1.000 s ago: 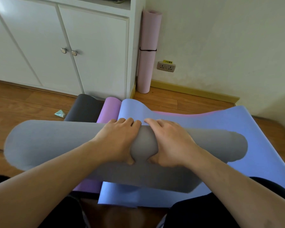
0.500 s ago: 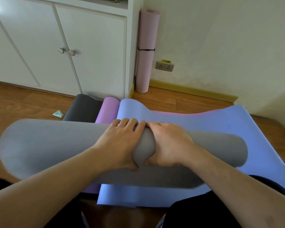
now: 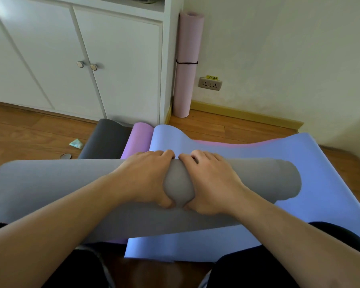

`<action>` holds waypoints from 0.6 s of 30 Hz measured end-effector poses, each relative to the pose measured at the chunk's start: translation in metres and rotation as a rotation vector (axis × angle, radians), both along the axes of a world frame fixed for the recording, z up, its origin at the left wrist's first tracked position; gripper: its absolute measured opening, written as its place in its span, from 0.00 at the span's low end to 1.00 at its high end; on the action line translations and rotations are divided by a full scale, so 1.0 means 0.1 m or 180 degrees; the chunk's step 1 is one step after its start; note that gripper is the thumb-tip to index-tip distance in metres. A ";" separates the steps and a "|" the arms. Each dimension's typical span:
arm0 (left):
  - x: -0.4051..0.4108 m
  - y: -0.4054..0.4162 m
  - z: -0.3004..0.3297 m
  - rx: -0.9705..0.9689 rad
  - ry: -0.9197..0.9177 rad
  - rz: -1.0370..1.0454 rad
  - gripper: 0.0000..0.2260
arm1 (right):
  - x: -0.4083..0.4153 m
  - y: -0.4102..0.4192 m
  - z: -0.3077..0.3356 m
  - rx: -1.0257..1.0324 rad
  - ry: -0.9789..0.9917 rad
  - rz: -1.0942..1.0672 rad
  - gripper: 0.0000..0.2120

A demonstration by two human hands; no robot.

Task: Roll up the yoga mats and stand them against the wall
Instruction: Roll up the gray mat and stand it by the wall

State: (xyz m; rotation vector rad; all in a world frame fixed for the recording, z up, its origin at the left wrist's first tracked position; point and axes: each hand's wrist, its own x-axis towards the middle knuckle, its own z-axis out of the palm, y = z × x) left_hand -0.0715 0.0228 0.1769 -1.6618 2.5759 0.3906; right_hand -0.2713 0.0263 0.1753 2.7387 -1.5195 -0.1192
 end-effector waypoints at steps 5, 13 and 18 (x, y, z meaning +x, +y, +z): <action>-0.02 0.02 -0.12 -0.0553 -0.0518 -0.0267 0.52 | -0.05 -0.06 0.05 0.0201 -0.0152 -0.0165 0.46; 0.03 -0.08 0.00 -0.0068 -0.0137 -0.0122 0.40 | -0.02 0.05 0.01 -0.0102 0.0221 0.0073 0.60; 0.05 -0.06 0.02 -0.0150 -0.0142 -0.0200 0.45 | -0.01 -0.05 0.07 0.0013 -0.0005 0.0023 0.47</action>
